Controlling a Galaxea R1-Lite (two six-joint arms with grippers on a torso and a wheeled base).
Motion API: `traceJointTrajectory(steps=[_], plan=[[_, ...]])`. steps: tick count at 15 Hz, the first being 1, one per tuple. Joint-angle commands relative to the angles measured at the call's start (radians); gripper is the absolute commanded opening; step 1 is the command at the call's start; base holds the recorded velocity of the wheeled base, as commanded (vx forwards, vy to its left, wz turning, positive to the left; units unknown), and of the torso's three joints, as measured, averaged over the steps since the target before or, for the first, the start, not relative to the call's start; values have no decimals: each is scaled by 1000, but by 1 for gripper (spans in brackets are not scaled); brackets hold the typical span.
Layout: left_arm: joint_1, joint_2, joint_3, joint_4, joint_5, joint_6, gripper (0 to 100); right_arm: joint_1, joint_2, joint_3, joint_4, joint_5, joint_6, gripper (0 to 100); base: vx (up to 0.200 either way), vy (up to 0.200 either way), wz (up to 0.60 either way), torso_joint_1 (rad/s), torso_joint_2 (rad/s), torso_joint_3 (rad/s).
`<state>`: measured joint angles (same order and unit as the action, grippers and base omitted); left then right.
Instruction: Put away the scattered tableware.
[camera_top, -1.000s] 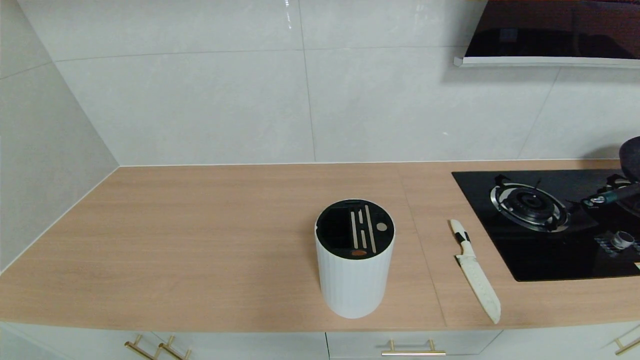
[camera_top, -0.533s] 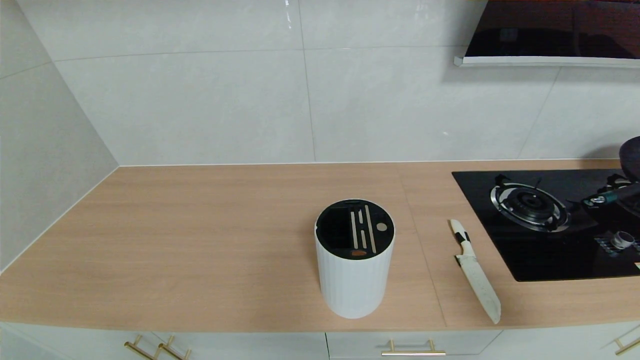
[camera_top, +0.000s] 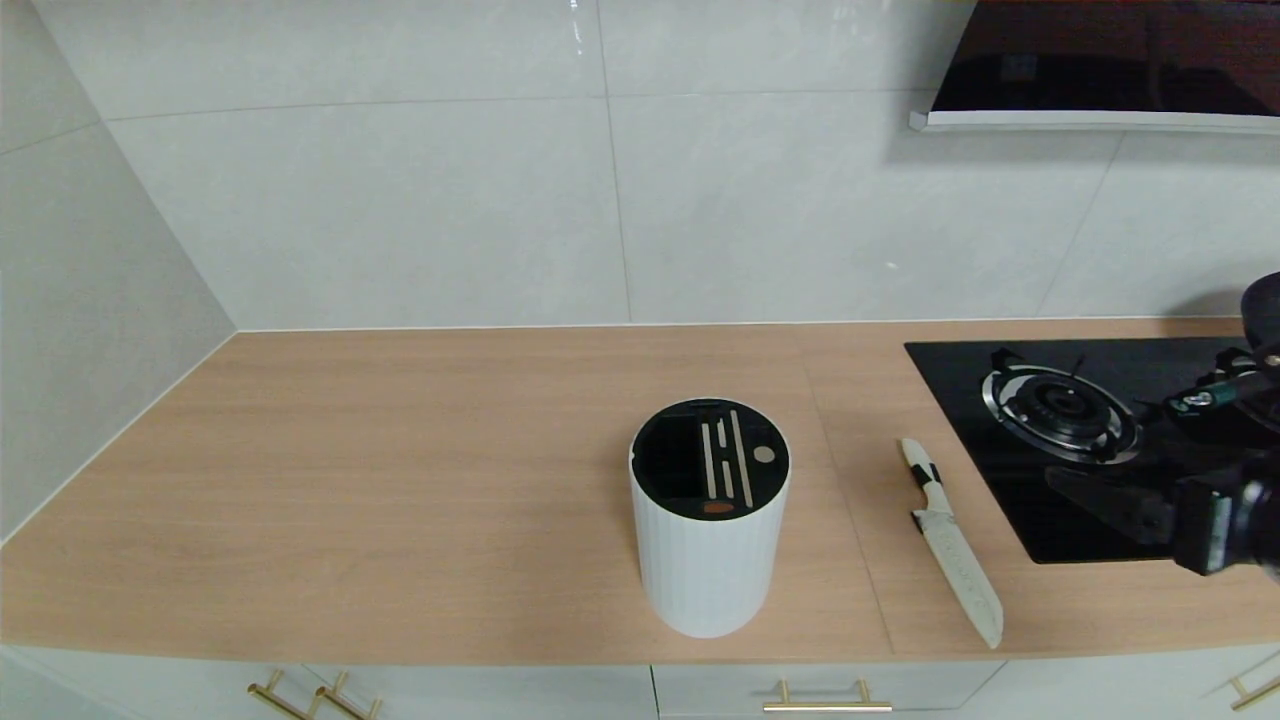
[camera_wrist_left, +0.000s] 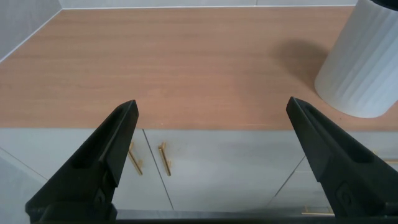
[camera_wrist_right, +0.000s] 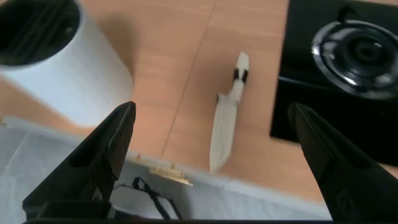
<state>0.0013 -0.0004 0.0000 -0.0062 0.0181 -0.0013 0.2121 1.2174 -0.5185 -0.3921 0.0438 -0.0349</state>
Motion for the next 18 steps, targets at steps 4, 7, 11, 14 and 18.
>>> traceJointTrajectory(steps=[4, 7, 11, 14, 18], plan=[[0, 0, 0, 0, 0, 0, 100, 6, 398, -84, -90, -32, 3, 100, 0, 0, 0, 0, 0, 0], [0, 0, 0, 0, 0, 0, 100, -7, 556, -80, -194, -39, 1, 100, 0, 0, 0, 0, 0, 0], [0, 0, 0, 0, 0, 0, 100, -11, 757, -52, -424, -124, 3, 100, 0, 0, 0, 0, 0, 0], [0, 0, 0, 0, 0, 0, 100, -11, 844, -44, -524, -127, 3, 100, 0, 0, 0, 0, 0, 0], [0, 0, 0, 0, 0, 0, 100, -33, 907, -52, -590, -127, 4, 100, 0, 0, 0, 0, 0, 0]])
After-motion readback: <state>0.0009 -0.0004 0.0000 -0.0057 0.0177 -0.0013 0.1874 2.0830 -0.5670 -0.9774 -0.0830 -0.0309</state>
